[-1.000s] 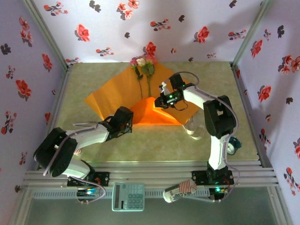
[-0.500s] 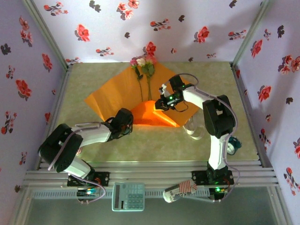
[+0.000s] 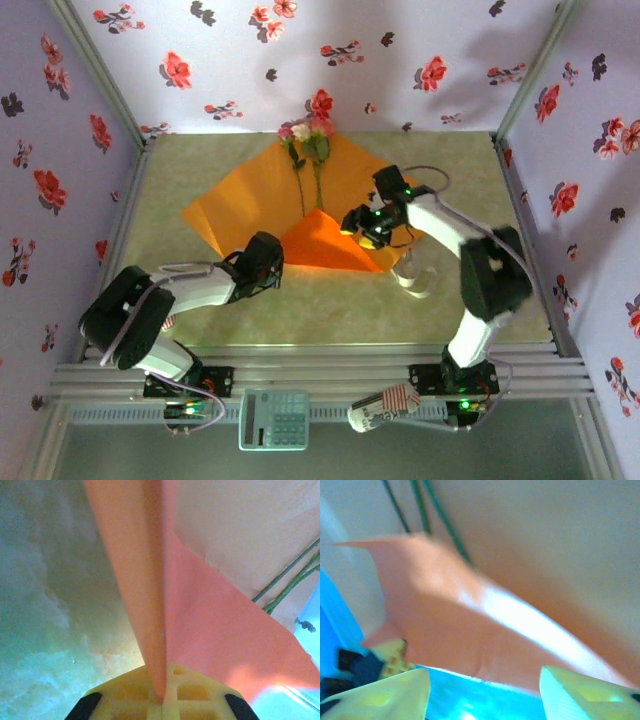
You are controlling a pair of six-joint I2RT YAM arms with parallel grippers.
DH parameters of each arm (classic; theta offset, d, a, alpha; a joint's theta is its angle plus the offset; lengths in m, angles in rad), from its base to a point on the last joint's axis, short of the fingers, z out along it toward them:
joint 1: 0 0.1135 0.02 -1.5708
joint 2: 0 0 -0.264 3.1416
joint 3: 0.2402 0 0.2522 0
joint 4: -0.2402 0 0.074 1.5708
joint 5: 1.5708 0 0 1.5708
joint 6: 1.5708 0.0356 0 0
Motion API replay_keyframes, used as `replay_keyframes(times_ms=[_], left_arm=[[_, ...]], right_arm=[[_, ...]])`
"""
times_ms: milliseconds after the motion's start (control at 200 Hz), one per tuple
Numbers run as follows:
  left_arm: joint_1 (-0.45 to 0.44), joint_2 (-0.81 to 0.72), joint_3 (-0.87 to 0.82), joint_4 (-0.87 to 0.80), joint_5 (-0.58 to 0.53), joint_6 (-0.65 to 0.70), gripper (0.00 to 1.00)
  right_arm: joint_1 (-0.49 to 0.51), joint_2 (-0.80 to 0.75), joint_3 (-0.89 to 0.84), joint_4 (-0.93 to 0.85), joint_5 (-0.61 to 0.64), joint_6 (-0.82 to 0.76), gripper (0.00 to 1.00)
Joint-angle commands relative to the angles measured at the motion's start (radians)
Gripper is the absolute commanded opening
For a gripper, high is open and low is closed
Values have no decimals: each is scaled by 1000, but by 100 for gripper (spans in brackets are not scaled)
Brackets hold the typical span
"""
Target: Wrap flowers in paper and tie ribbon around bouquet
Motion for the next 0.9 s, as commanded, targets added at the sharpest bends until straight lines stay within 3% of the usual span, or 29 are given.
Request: replay_keyframes(times_ms=[0, 95, 190, 355, 555, 895], left_arm=[[0, -31, -29, 17, 9, 24, 0], [-1, -35, -33, 29, 13, 32, 0], [-1, -31, -41, 56, 20, 33, 0], [-1, -23, -51, 94, 34, 35, 0], [-2, -1, -49, 142, 58, 41, 0], [5, -10, -68, 150, 69, 37, 0]], right_arm=[[66, -190, -150, 68, 153, 460, 65], [175, -228, -248, 212, 148, 719, 64], [293, -233, -351, 453, 221, 960, 64], [377, -126, -404, 742, 299, 1146, 62], [409, 3, -371, 903, 362, 1210, 59], [455, 125, -348, 998, 380, 1286, 40]])
